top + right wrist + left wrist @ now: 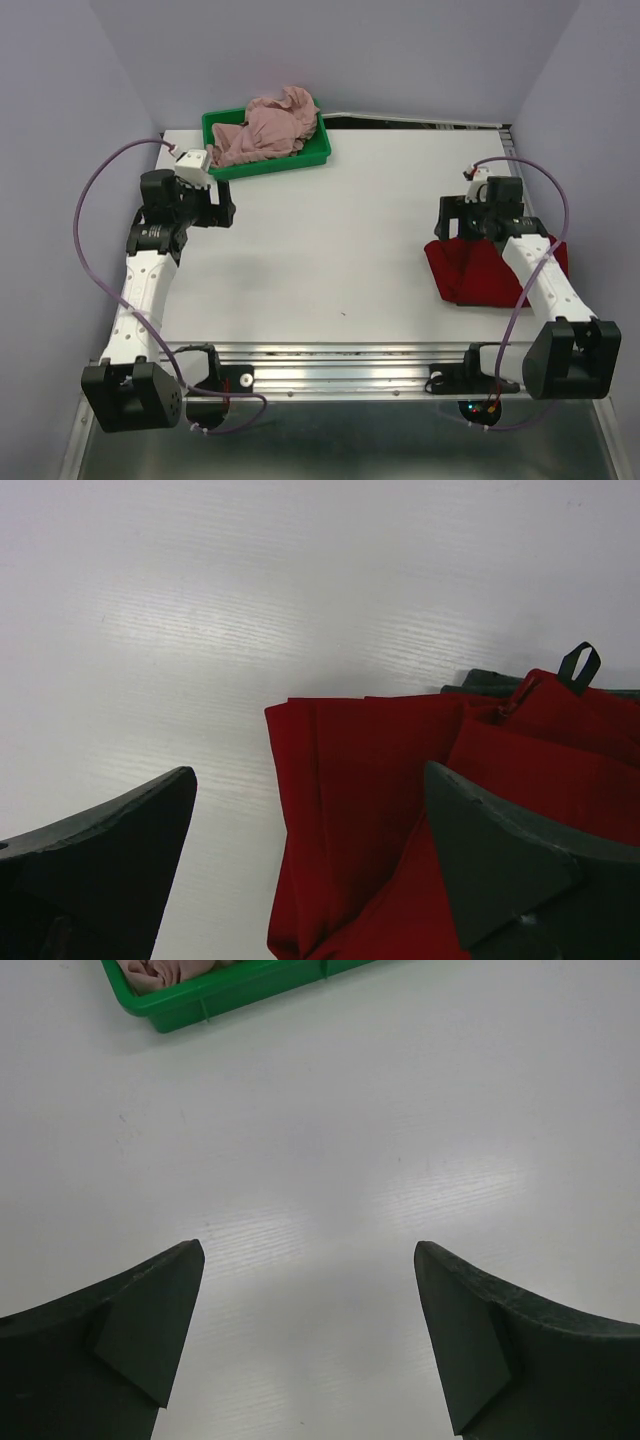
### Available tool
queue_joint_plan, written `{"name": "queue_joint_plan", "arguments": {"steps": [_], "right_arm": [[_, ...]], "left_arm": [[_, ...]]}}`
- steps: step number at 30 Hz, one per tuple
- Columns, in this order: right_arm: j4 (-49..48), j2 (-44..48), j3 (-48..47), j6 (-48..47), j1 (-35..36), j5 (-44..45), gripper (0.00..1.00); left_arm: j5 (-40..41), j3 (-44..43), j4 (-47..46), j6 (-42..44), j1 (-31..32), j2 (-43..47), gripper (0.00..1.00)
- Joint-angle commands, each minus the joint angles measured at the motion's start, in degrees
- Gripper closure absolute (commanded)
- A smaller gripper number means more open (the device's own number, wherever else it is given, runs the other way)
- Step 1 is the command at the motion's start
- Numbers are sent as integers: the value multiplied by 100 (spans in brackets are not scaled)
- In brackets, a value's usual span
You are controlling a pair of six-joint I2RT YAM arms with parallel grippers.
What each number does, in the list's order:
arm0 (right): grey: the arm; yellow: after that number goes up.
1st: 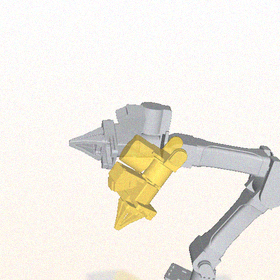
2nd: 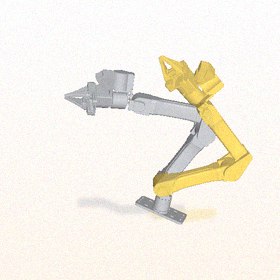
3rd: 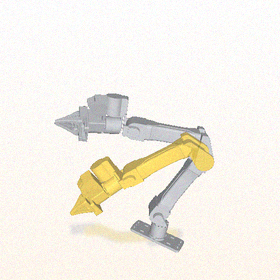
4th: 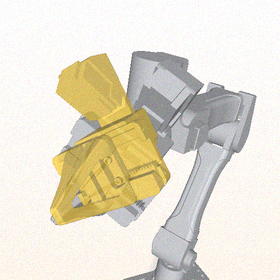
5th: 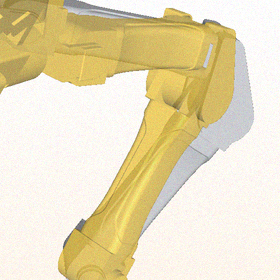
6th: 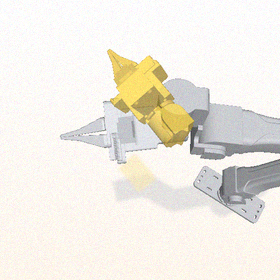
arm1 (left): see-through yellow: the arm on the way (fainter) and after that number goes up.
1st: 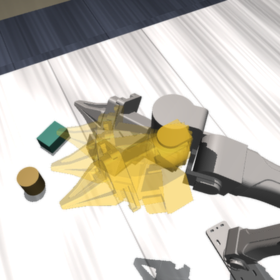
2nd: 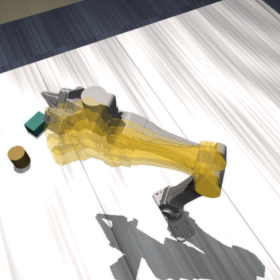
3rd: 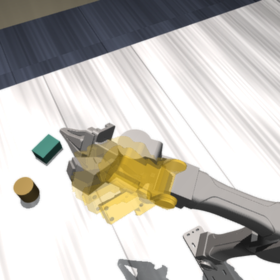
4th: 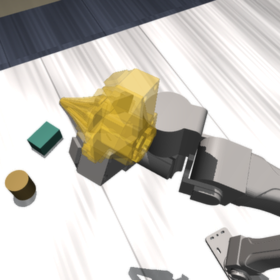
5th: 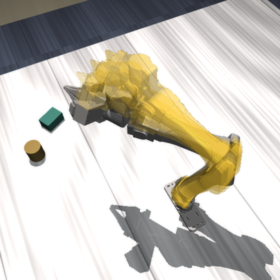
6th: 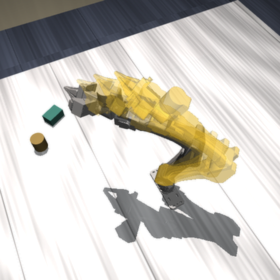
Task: Fold and stack the skirts
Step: Grab the skirt from the pile
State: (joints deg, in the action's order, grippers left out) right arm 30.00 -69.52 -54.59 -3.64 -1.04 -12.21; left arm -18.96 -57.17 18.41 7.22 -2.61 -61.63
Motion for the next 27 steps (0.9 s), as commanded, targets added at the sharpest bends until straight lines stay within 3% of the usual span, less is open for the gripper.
{"name": "queue_joint_plan", "arguments": {"steps": [1, 9, 13, 15, 19, 27], "right_arm": [[14, -123, -298, -110, 7, 34, 0], [296, -422, -597, -243, 7, 140, 0], [454, -571, -781, -251, 7, 175, 0], [551, -651, -904, -260, 7, 175, 0], [674, -791, -1019, -286, 7, 210, 0], [859, -1152, -1256, -322, -46, 245, 0]], "left_arm": [[59, -513, -242, 95, 6, -191, 1], [-265, -1840, -707, -151, 6, -1517, 2], [-749, -2719, -1137, -493, -2, -2642, 5], [-924, -3203, -1454, -783, -20, -3046, 10], [-1873, -4037, -1998, -1319, -55, -4336, 33], [-2147, -5234, -2737, -2522, -213, -5974, 43]]}}
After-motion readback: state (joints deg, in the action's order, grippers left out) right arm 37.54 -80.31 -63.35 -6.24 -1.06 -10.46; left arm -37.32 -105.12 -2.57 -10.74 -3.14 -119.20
